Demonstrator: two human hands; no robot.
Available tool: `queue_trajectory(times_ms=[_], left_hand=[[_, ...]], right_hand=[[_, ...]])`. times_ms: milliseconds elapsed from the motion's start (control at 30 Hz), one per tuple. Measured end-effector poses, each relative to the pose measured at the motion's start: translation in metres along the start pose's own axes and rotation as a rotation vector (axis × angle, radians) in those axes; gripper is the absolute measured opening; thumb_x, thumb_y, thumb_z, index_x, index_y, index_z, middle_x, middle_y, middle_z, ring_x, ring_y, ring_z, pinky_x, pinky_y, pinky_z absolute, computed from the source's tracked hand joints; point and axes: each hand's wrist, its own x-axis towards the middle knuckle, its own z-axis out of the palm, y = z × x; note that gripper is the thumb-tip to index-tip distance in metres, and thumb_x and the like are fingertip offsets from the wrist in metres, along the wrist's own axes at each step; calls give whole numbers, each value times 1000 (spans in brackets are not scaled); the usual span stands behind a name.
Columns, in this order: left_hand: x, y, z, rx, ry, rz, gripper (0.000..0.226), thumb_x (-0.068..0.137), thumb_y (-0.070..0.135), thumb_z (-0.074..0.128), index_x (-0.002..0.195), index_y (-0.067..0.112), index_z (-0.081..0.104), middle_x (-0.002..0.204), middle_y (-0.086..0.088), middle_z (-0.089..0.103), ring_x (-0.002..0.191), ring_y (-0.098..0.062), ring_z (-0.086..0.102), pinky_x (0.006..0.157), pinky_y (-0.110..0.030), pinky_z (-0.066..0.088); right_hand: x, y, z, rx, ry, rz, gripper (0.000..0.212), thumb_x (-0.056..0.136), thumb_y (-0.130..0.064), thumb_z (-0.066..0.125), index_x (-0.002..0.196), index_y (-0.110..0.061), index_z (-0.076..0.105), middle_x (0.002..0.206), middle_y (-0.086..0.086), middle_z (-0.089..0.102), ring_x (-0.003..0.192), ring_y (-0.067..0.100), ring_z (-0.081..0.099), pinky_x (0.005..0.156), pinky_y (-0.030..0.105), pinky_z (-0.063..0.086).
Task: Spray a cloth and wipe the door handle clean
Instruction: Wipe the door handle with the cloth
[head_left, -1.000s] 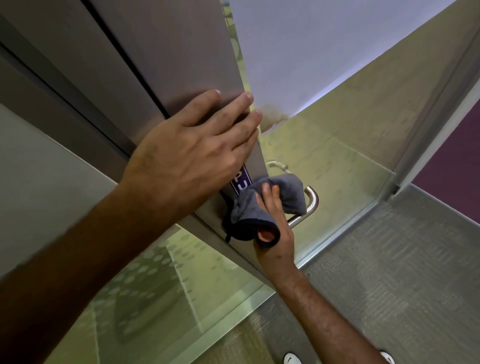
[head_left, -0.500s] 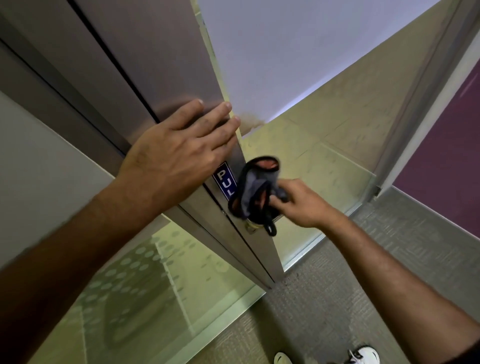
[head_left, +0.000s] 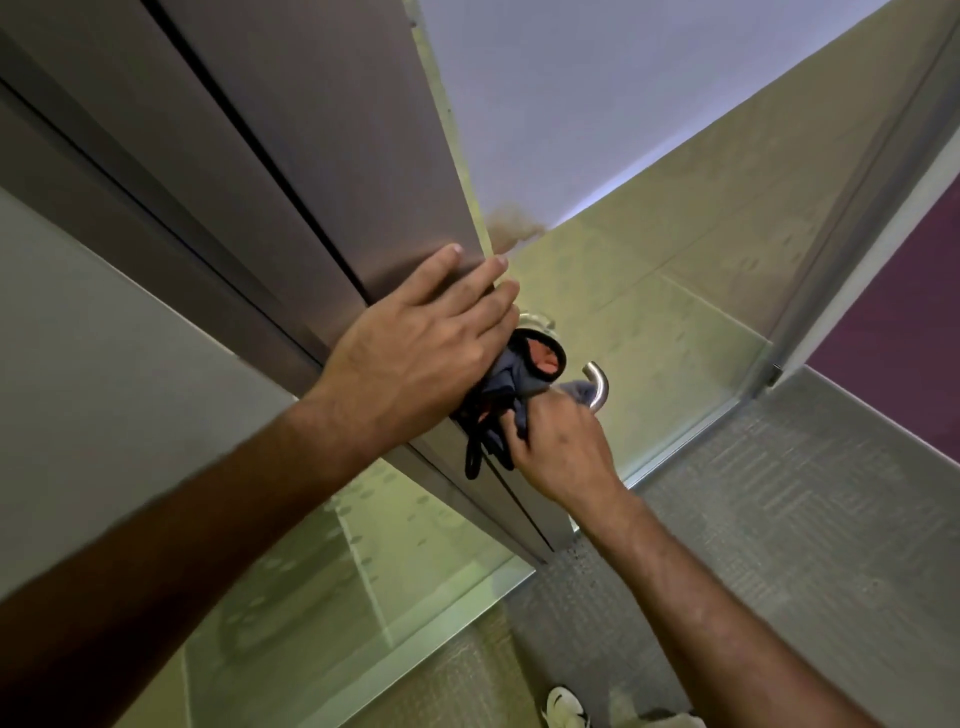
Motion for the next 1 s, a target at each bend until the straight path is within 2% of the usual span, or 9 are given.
queue_trajectory(times_ms=[167,267,433,500,600,700,733,867,1000], left_hand=[[-4,3,0,19,-63,22,57,101,26,46,155,12,32,166,-13,27,155,-31,18,124,-53,2],[-2,2,0,18,-64,5,60,101,28,47,156,13,29,167,-11,24,156,-29,17,124,-52,0],[-2,4,3,27,-75,-9,59,102,30,44,156,13,30,167,-9,24,156,-29,18,123,-52,-3],[-1,4,4,23,-70,-12,56,103,29,42,156,12,31,167,-10,25,156,-29,18,123,-52,-3],[-1,4,5,25,-55,-7,54,104,27,40,155,12,32,166,-10,26,155,-30,18,124,-52,-1],[-2,4,5,25,-45,-4,52,105,26,40,154,12,34,166,-11,29,155,-31,20,124,-53,4],[-1,4,5,23,-40,-8,51,105,26,39,154,12,36,165,-11,30,154,-31,22,124,-53,6],[-1,5,4,28,-41,-2,51,105,27,37,154,12,34,166,-10,28,155,-30,21,125,-53,6],[-1,5,6,41,-14,-8,52,105,25,36,154,10,36,164,-10,32,154,-30,25,124,-53,4]], right_hand=[[0,21,-22,163,-234,-41,30,95,-21,58,68,-19,44,66,4,49,71,35,56,61,38,37],[-1,31,-45,213,-254,-139,38,88,-16,60,66,-31,32,64,-9,38,68,18,42,61,30,28],[9,65,-89,282,71,-55,7,71,-11,50,69,-12,56,62,-10,48,61,17,49,57,22,33],[17,76,-96,223,150,-88,30,66,0,51,90,-3,69,83,-4,60,79,21,60,68,21,43],[28,82,-82,207,-36,-174,34,74,2,58,106,-6,69,104,-4,64,107,18,57,94,25,43],[37,88,-57,150,-204,-72,1,84,-19,58,83,-20,57,84,-4,60,94,28,57,81,31,38],[40,91,-50,158,-184,10,5,86,-24,55,82,-22,54,81,-3,59,88,29,58,75,30,37],[35,112,-36,844,-170,526,18,102,-25,53,102,-11,64,98,15,77,92,31,74,71,36,59],[12,122,-5,1473,-85,774,31,101,-18,55,128,-3,60,125,21,69,113,33,69,88,41,59]])
